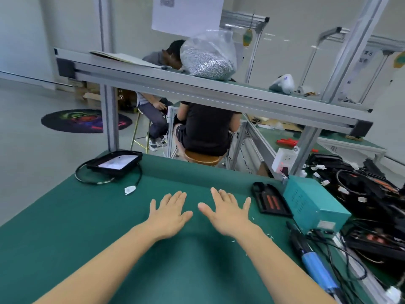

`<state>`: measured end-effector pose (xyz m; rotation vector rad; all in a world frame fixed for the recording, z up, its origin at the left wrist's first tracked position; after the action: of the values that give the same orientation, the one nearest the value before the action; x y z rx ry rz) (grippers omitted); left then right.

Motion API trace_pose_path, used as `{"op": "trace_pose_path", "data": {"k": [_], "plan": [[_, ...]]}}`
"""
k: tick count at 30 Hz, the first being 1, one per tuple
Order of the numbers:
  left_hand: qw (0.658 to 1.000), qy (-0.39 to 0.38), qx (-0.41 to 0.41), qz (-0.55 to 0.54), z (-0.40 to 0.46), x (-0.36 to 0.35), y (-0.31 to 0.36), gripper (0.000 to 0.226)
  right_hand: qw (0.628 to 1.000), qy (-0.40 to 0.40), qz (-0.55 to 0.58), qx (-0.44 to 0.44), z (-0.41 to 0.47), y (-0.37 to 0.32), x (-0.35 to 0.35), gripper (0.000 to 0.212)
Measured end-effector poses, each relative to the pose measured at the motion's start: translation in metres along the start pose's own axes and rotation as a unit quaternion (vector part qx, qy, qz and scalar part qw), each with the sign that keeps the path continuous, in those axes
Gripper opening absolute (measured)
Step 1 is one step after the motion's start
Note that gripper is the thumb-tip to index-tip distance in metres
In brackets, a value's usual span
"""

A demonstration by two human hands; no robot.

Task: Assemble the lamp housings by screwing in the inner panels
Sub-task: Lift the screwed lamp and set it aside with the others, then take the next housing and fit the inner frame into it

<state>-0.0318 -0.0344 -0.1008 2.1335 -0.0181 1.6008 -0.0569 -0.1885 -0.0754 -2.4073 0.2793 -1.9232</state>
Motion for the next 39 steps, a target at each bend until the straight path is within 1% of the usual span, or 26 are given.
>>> {"op": "trace_pose_path", "data": {"k": [3,5,8,10,14,16,19,21,24,26,30,32,34,36,37,38,39], "plan": [[0.998,0.045,0.033,0.013,0.001,0.007,-0.039,0.061,1.000,-0.008,0.007,0.012,0.007,-0.020,-0.012,0.072],[0.994,0.097,0.052,0.022,0.003,0.015,-0.064,0.059,1.000,-0.008,0.020,0.022,0.012,-0.030,-0.019,0.069],[0.977,0.194,0.085,0.039,0.004,0.035,-0.105,0.055,0.998,0.003,0.037,0.049,0.016,-0.048,-0.030,0.062],[0.964,0.233,0.116,0.056,0.007,0.049,-0.131,0.056,0.997,0.001,0.047,0.064,0.019,-0.059,-0.038,0.058],[0.951,0.246,0.159,0.098,0.018,0.069,-0.171,0.063,0.995,-0.014,0.057,0.077,0.022,-0.074,-0.055,0.056],[0.953,0.231,0.163,0.109,0.026,0.075,-0.183,0.064,0.995,-0.017,0.060,0.078,0.023,-0.078,-0.060,0.056],[0.959,0.197,0.156,0.131,0.038,0.079,-0.191,0.059,0.995,-0.021,0.064,0.078,0.025,-0.083,-0.063,0.056],[0.956,0.210,0.144,0.144,0.044,0.082,-0.191,0.054,0.995,-0.022,0.064,0.078,0.026,-0.085,-0.063,0.056],[0.948,0.261,0.116,0.142,0.049,0.089,-0.184,0.044,0.994,-0.022,0.066,0.078,0.026,-0.089,-0.061,0.056],[0.947,0.282,0.085,0.131,0.048,0.090,-0.174,0.040,0.994,-0.020,0.073,0.080,0.026,-0.091,-0.059,0.056],[0.953,0.294,-0.006,0.067,0.037,0.076,-0.138,0.032,0.990,-0.011,0.106,0.088,0.026,-0.093,-0.055,0.056],[0.954,0.298,-0.041,0.006,0.027,0.066,-0.116,0.027,0.982,-0.010,0.161,0.095,0.026,-0.094,-0.052,0.055],[0.950,0.292,-0.081,-0.070,0.014,0.054,-0.093,0.024,0.956,-0.011,0.272,0.104,0.026,-0.094,-0.049,0.053],[0.943,0.283,-0.117,-0.133,-0.001,0.039,-0.070,0.022,0.913,-0.010,0.396,0.096,0.023,-0.093,-0.045,0.048],[0.938,0.282,-0.132,-0.149,-0.008,0.032,-0.059,0.022,0.889,-0.002,0.448,0.091,0.023,-0.091,-0.045,0.040],[0.935,0.282,-0.144,-0.160,-0.014,0.025,-0.049,0.022,0.873,0.010,0.480,0.084,0.023,-0.088,-0.045,0.029],[0.932,0.281,-0.152,-0.170,-0.019,0.018,-0.040,0.023,0.864,0.027,0.498,0.074,0.023,-0.085,-0.043,0.025]]}}
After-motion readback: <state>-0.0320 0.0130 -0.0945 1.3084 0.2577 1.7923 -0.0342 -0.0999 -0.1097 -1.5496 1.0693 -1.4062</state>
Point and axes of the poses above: each hand's wrist, its own z-axis towards the middle knuckle, its own x-axis out of the back of the hand, y = z × x, the point moved 5 cm from there along z, towards the middle knuckle, and after that the axes turned 7 degrees about -y, right-handed, at the moved point
